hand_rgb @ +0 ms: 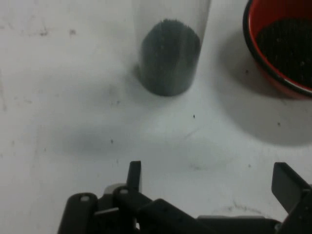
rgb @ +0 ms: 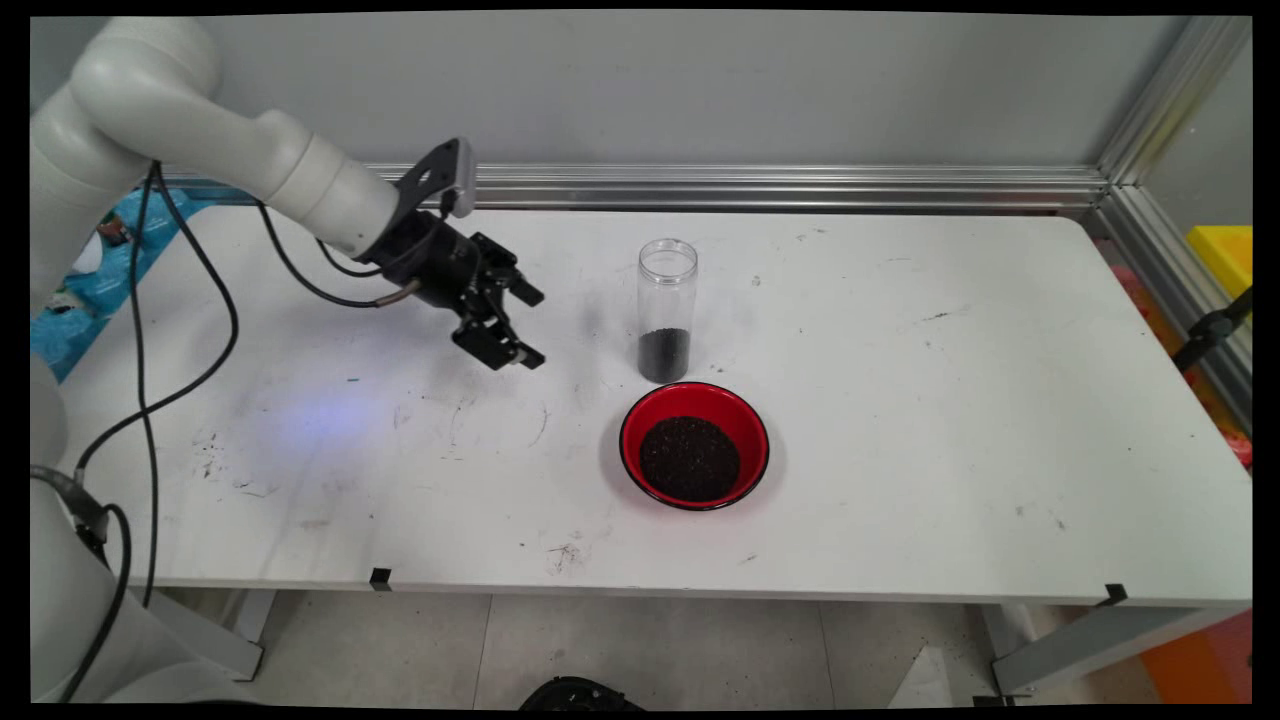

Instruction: Pick up the black seasoning powder from the table

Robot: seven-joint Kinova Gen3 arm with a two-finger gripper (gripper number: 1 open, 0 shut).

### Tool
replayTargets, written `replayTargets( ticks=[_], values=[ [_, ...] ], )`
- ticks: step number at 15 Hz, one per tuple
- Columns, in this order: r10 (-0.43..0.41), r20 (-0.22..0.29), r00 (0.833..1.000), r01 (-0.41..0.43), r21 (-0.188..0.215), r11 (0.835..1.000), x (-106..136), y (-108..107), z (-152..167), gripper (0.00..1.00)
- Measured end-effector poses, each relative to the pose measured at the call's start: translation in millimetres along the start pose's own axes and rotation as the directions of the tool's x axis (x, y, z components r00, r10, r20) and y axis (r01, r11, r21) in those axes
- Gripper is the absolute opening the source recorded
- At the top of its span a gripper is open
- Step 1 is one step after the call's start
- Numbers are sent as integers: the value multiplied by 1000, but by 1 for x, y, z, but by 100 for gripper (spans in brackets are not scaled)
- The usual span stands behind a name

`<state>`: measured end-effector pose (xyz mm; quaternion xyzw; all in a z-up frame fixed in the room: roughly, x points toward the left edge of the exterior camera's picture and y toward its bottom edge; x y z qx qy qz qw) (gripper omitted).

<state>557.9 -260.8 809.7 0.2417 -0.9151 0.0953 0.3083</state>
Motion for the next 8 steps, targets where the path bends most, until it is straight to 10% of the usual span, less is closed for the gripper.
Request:
replayTargets(
  ticks=[8],
  values=[
    [31,-90,995,-28,29,999,-2,-6,40,100]
  ],
)
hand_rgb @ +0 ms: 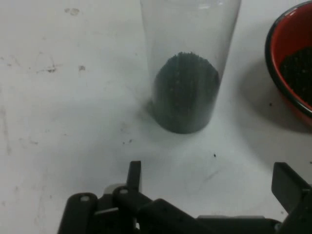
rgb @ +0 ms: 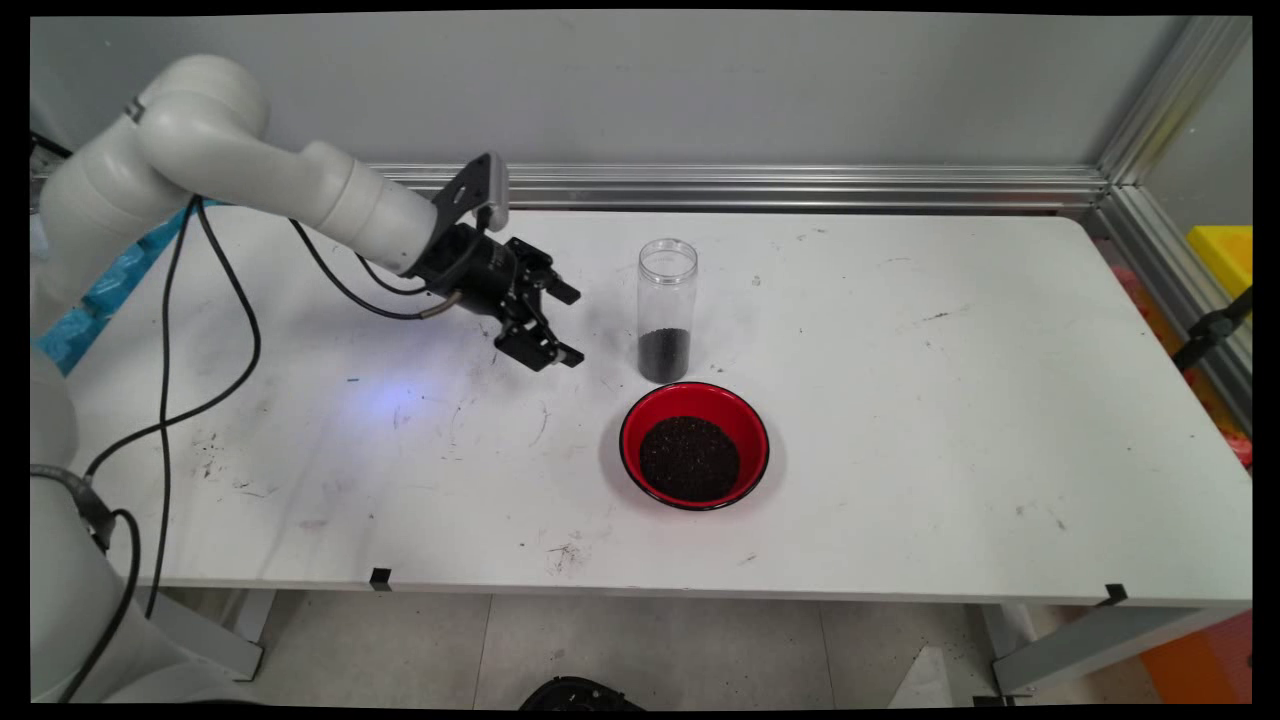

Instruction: Pick up the black seasoning powder from the table

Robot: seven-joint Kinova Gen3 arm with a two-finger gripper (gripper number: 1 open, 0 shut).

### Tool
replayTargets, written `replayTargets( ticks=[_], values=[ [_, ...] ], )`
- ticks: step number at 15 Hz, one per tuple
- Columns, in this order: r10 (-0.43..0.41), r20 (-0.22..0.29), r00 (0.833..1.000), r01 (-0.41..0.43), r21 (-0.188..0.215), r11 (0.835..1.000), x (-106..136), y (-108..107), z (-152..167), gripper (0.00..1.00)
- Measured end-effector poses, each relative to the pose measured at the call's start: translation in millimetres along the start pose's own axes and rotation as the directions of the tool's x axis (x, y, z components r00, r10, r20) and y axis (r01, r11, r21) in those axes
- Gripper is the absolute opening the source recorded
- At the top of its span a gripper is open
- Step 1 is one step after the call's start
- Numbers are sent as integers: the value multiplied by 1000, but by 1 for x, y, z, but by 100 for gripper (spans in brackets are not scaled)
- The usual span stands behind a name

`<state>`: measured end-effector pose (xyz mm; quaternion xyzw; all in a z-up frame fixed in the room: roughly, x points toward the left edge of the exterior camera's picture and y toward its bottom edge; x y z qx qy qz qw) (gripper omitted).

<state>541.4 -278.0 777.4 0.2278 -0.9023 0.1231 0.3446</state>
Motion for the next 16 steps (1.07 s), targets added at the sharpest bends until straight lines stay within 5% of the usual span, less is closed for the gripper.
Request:
replayTargets(
  ticks=[16],
  values=[
    [-3,-108,994,3,-3,1000,-19,-1,54,100]
  ],
)
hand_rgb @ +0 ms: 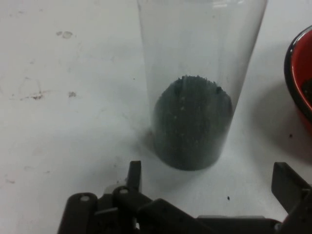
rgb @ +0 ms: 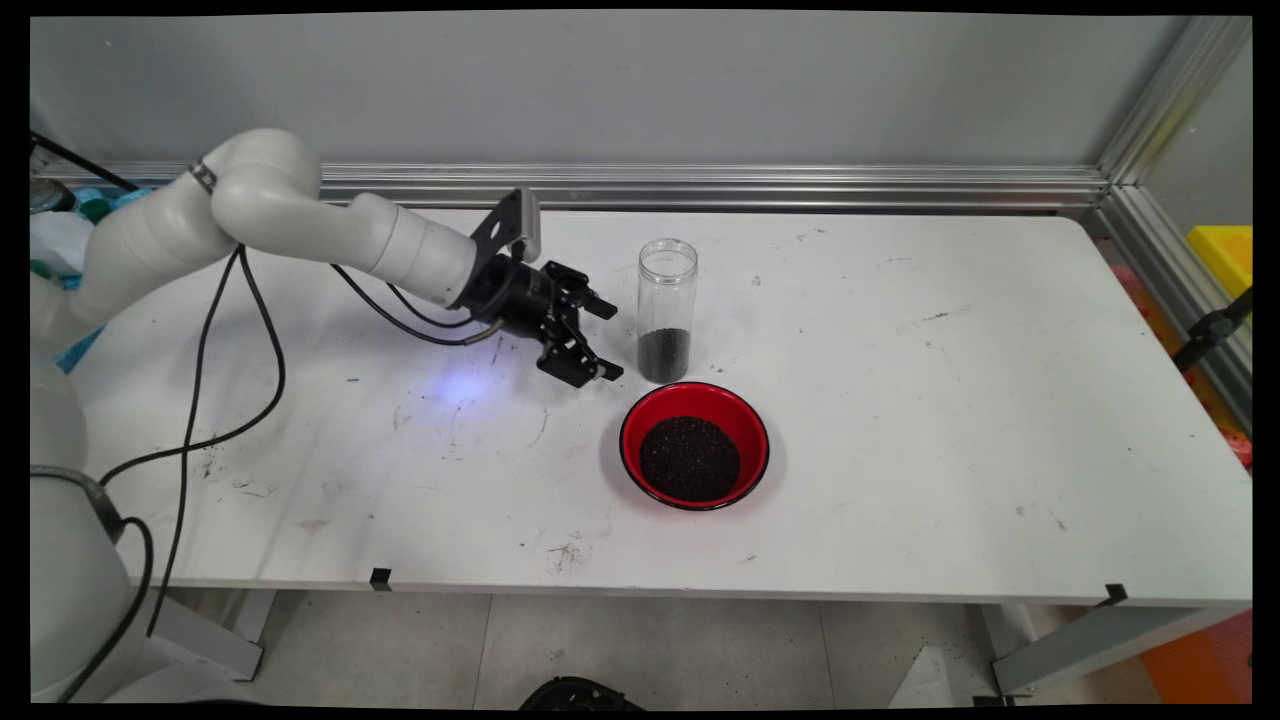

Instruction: Pick up the black seasoning powder from the table

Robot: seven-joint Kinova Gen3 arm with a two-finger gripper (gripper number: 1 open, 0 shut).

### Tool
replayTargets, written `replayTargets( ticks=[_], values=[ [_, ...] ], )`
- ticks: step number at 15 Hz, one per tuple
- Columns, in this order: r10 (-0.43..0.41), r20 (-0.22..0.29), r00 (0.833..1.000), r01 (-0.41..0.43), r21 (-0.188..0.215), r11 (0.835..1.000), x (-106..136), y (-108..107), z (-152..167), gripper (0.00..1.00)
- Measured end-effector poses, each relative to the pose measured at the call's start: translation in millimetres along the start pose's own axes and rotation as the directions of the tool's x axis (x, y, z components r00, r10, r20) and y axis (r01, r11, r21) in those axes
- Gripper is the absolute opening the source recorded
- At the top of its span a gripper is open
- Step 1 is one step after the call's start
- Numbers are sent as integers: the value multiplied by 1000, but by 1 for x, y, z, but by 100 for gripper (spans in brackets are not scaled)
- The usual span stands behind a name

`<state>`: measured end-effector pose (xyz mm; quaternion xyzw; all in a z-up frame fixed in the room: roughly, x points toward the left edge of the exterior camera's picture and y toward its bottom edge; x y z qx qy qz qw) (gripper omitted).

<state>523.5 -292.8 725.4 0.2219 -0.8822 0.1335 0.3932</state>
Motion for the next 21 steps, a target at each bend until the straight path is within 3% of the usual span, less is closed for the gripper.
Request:
replayTargets(
  ticks=[21],
  values=[
    [-6,-48,999,5,-8,1000,-4,-7,50,100]
  ],
)
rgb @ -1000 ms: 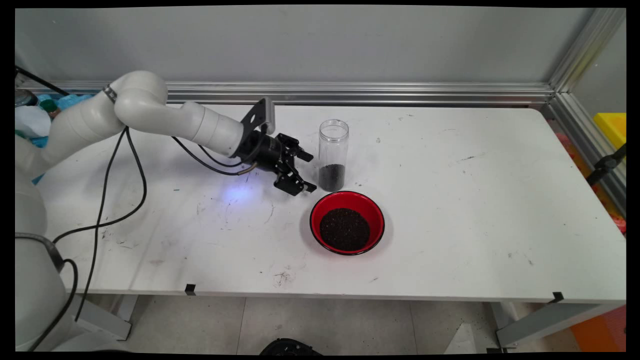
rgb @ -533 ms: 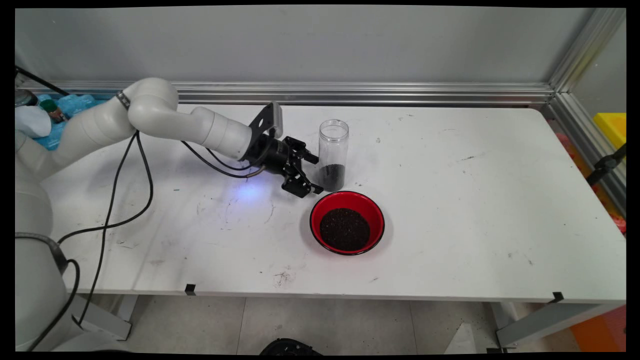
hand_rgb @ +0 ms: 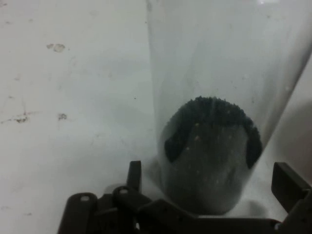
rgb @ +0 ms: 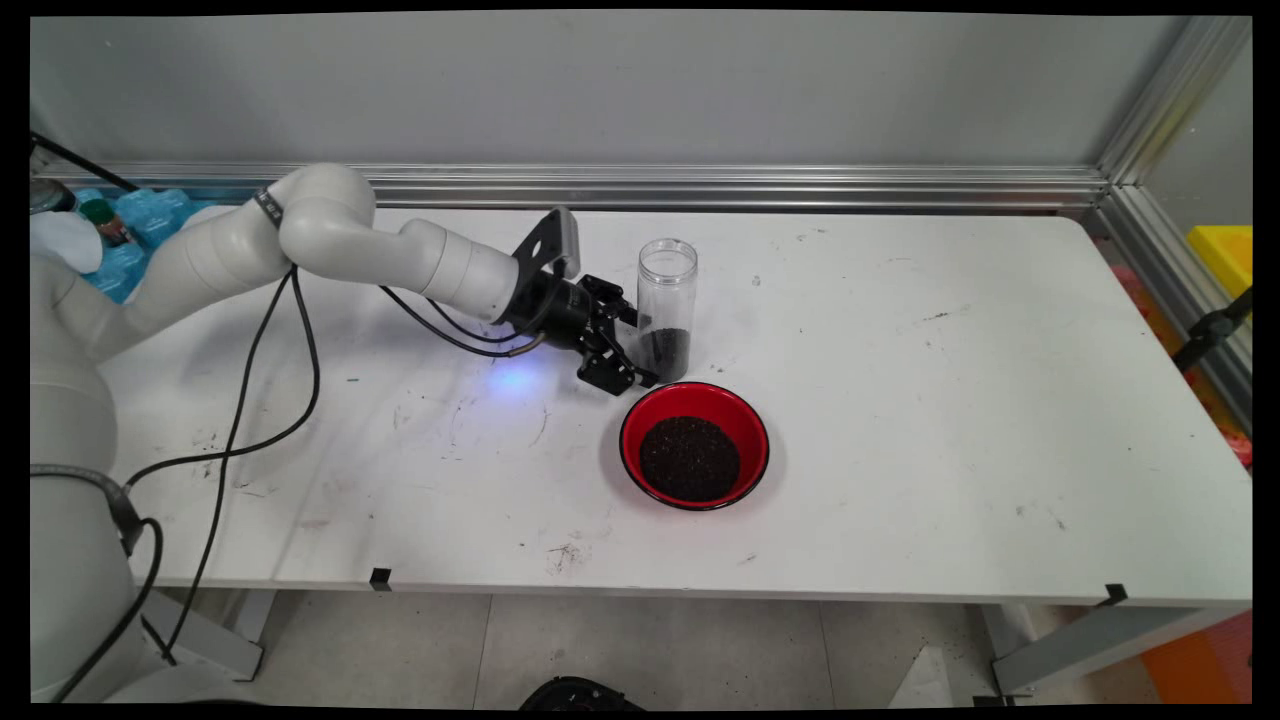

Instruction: Pick up the black seasoning powder from the table, then pour the black seasoning powder in the red bowl

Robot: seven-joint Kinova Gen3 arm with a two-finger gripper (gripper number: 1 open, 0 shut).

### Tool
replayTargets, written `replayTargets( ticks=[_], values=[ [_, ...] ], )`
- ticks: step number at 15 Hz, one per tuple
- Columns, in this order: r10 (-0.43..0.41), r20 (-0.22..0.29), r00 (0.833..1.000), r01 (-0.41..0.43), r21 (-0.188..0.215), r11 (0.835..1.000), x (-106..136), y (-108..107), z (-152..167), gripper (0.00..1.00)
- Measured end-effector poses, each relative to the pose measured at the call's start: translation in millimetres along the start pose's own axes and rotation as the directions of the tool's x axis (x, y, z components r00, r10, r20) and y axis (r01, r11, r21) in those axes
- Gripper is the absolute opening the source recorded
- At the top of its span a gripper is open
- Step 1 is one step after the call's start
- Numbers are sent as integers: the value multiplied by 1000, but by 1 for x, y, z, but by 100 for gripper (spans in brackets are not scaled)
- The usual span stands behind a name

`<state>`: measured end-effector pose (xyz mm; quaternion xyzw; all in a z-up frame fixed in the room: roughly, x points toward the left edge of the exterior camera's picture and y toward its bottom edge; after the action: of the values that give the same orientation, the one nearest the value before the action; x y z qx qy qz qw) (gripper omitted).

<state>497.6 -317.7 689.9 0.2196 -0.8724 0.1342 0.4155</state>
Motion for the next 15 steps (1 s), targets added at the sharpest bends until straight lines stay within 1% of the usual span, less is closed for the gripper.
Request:
replayTargets(
  ticks=[9,10,15],
  values=[
    [-8,-16,1000,8,-7,1000,2,-2,11,100],
    [-10,-17,1000,10,-10,1000,2,-2,12,0],
    [-17,-13,1000,17,-32,999,0,2,13,0]
  ],
)
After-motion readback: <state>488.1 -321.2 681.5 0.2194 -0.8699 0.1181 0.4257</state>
